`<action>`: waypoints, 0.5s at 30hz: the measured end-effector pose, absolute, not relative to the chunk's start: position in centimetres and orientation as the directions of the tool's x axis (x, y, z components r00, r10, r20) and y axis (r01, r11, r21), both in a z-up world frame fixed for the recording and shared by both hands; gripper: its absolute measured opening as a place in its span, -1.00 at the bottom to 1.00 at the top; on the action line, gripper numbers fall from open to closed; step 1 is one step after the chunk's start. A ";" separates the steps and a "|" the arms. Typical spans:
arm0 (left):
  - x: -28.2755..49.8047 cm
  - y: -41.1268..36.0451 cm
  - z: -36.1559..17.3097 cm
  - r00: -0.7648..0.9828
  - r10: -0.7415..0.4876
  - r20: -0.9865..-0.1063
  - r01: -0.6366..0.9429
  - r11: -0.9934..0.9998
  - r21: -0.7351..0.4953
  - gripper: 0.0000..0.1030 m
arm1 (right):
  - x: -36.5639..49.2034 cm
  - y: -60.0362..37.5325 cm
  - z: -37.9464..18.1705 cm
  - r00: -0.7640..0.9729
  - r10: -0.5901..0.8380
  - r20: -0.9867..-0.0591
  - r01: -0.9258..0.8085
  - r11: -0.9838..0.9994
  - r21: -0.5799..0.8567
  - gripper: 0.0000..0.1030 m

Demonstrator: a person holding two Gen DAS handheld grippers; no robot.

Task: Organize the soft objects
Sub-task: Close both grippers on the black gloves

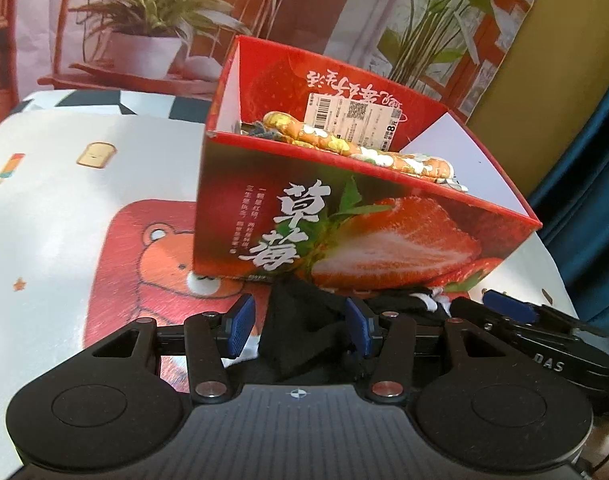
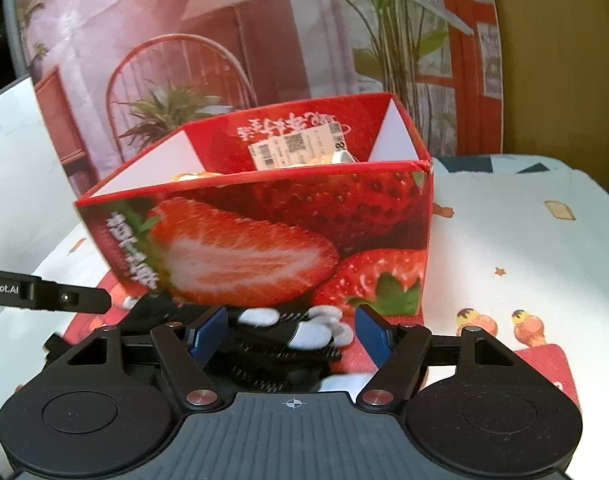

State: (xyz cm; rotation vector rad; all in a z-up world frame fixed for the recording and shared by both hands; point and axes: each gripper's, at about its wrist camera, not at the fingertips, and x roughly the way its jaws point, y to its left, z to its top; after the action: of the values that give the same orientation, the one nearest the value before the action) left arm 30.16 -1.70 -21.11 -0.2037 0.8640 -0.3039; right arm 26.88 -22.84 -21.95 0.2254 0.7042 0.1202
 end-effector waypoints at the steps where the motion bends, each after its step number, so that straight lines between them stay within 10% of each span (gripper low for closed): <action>1: 30.5 -1.8 -21.3 0.606 -0.352 -0.714 0.187 0.935 -0.302 -0.01 | 27.3 -22.9 -22.3 0.752 0.185 -0.633 -0.028 0.968 0.250 0.32; 15: 32.2 -2.0 -24.4 0.537 -0.388 -0.749 0.224 0.922 -0.317 -0.04 | 29.6 -23.2 -25.8 0.690 0.225 -0.689 0.009 0.948 0.318 0.20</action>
State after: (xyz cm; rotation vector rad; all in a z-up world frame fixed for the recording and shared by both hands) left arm 32.20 -1.96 -24.41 -0.1919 0.9369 -0.3668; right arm 29.56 -23.19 -25.77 0.3094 0.8041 0.1229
